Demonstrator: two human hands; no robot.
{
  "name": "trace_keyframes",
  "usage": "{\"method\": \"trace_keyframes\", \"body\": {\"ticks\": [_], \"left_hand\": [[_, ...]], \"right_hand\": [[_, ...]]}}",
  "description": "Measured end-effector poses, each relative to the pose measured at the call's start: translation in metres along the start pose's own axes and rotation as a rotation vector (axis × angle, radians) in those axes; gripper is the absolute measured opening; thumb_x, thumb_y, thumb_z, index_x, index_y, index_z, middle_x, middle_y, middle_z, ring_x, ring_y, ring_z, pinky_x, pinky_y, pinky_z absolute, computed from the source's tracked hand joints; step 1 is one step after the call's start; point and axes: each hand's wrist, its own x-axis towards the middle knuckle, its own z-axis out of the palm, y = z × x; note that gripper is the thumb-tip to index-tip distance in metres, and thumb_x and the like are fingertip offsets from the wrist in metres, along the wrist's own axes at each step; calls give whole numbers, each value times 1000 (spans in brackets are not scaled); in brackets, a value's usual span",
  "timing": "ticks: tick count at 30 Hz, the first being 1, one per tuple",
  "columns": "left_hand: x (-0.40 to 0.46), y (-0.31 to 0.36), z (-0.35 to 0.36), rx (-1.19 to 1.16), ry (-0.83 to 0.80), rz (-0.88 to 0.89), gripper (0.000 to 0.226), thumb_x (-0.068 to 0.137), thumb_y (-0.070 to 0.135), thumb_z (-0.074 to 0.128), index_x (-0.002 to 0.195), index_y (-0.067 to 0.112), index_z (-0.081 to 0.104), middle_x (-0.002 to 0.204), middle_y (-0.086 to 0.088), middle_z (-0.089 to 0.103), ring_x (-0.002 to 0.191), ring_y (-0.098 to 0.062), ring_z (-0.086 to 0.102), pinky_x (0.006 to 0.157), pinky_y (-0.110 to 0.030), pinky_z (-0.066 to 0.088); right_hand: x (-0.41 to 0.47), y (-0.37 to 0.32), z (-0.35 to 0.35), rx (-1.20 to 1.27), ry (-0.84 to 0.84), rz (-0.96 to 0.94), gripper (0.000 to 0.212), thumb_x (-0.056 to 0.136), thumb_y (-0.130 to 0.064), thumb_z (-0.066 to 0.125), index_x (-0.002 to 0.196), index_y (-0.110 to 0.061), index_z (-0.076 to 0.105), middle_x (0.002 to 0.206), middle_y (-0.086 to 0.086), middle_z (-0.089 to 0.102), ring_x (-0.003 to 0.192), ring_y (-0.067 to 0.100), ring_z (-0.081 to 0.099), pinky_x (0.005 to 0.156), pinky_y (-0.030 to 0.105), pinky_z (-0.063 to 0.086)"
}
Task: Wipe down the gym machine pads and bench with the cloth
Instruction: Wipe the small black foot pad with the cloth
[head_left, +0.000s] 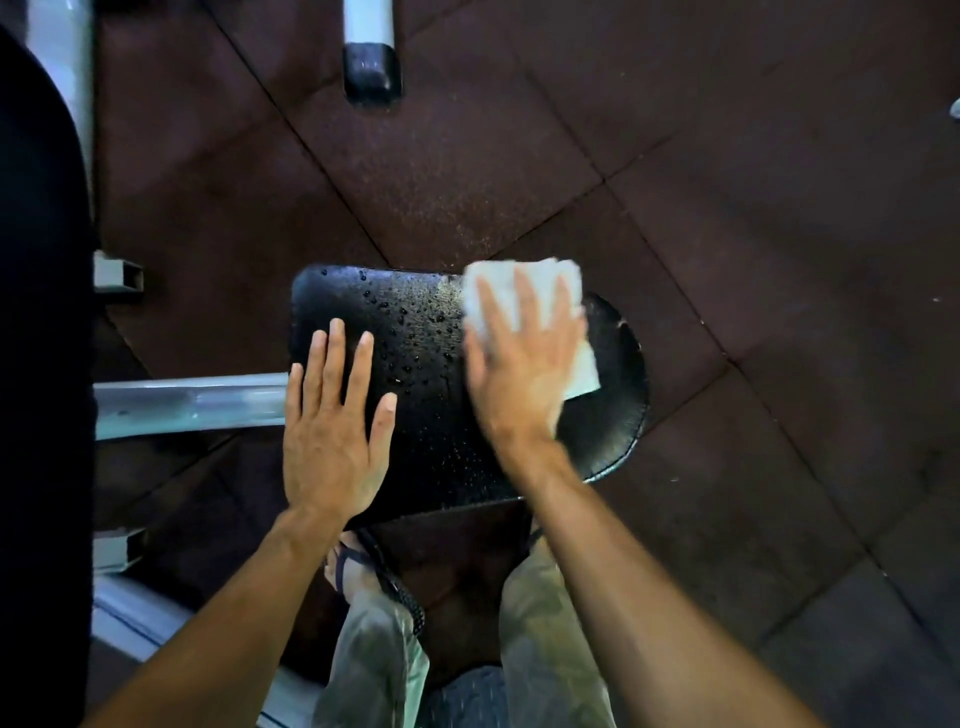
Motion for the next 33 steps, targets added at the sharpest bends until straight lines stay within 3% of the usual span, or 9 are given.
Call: {"method": "trace_keyframes", "body": {"ticks": [3,6,10,12,14,19,25,29,33], "left_hand": [[0,-2,0,-2,-1,9,62,100,44,27,156,21,13,166,-4,2,154,-19,1,125,-44,11],[-1,-2,-1,-7,-12,13,63,100,44,27,156,21,11,166,-3,0,154,-19,0,125,-45,11],[-2,0,-1,-1,-12,-3,63,101,46,24,156,21,9,166,-4,-1,154,-20,-1,125,-46,11],[-3,2,1,8,-14,-6,63,101,46,23,156,21,8,166,-4,-2,154,-21,-2,125,-46,11],[-3,2,1,21,-12,-7,62,101,46,22,156,21,8,166,-5,-1,154,-21,-2,126,-45,10],[-1,0,0,17,-12,1,62,100,45,23,156,21,11,166,-5,1,154,-21,1,125,-44,10],[-2,0,1,27,-21,1,63,100,44,24,156,20,9,166,-5,-1,154,-21,-1,125,-47,12],[-1,2,2,35,-26,-15,64,100,45,24,157,20,7,166,-6,-2,154,-22,-2,125,-47,11],[-1,1,3,47,-29,-13,65,100,45,24,157,20,6,166,-6,-3,154,-22,-3,125,-46,9]], "right_hand": [[-73,-5,-16,26,-148,-327,45,98,-40,52,141,-28,55,151,9,50,142,49,37,111,59,31],[-118,57,-44,14,-202,-464,46,99,-40,50,144,-31,48,154,6,45,145,43,33,108,57,36],[-80,121,-57,39,-151,-202,50,100,-35,46,149,-35,35,147,14,45,138,48,42,102,62,44],[-27,107,-45,28,-61,-12,40,102,-36,47,141,-27,51,142,15,52,131,48,47,104,59,44],[13,69,-27,-13,-26,25,37,99,-37,52,132,-22,61,138,14,57,127,48,49,104,57,42],[-49,-8,-15,10,-151,-252,44,97,-38,49,139,-27,56,148,12,53,138,53,40,106,62,39],[-108,92,-56,-39,-326,-581,50,97,-41,49,146,-33,46,156,5,45,146,41,30,107,57,39],[-48,110,-49,-54,-240,-298,44,97,-37,52,140,-27,52,148,14,49,140,50,35,104,62,41],[2,29,-14,-100,-142,-1,44,98,-40,51,140,-25,55,147,13,52,138,55,38,103,66,40]]}}
